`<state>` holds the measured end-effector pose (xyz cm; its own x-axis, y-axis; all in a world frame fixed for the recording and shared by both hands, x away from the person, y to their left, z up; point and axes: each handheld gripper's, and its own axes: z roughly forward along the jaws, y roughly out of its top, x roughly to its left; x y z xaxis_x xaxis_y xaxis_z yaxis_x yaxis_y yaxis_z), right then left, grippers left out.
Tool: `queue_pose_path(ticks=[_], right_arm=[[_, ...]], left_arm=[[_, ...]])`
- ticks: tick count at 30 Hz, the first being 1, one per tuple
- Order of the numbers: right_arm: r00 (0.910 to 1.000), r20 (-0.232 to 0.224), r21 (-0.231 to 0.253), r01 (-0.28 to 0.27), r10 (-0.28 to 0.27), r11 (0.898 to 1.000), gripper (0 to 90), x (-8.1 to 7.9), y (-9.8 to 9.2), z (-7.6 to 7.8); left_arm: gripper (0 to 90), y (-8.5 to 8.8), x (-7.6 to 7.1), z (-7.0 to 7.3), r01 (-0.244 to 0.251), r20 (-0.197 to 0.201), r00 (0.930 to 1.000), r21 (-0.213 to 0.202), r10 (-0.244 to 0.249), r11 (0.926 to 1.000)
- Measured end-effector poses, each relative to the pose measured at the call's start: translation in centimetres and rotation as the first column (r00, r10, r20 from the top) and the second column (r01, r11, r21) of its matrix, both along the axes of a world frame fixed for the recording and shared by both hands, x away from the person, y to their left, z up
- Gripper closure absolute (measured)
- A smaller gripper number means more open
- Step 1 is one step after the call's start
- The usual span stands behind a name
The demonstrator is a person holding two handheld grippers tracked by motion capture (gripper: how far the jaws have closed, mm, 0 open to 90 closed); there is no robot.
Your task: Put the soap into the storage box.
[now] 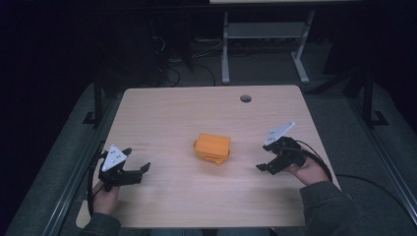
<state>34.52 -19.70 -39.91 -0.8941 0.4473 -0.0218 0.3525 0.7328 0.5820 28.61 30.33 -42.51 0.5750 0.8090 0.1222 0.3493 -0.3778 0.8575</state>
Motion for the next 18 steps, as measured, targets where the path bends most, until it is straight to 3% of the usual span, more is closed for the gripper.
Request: queue_pose_path(ticks=[8, 11, 18], right_arm=[[0.9993, -0.011, 0.005, 0.036, -0.036, 0.999, 22.1, -1.1, -1.7, -0.9], [0.9984, -0.017, 0.038, 0.054, -0.054, 0.998, 22.1, -1.6, -2.5, -1.1], [0.9949, -0.019, 0.055, 0.1, -0.099, 0.993, 22.1, -3.0, -4.6, -2.0]], left_arm=[[14.1, 0.0, 0.0, 0.0, -0.004, -0.008, 1.0, -0.002, 0.004, 1.0], [14.1, -0.1, 0.0, -0.1, 0.001, -0.006, 1.0, 0.003, -0.001, 1.0], [14.1, -0.1, 0.0, -0.1, 0.0, -0.006, 1.0, 0.006, 0.0, 1.0]])
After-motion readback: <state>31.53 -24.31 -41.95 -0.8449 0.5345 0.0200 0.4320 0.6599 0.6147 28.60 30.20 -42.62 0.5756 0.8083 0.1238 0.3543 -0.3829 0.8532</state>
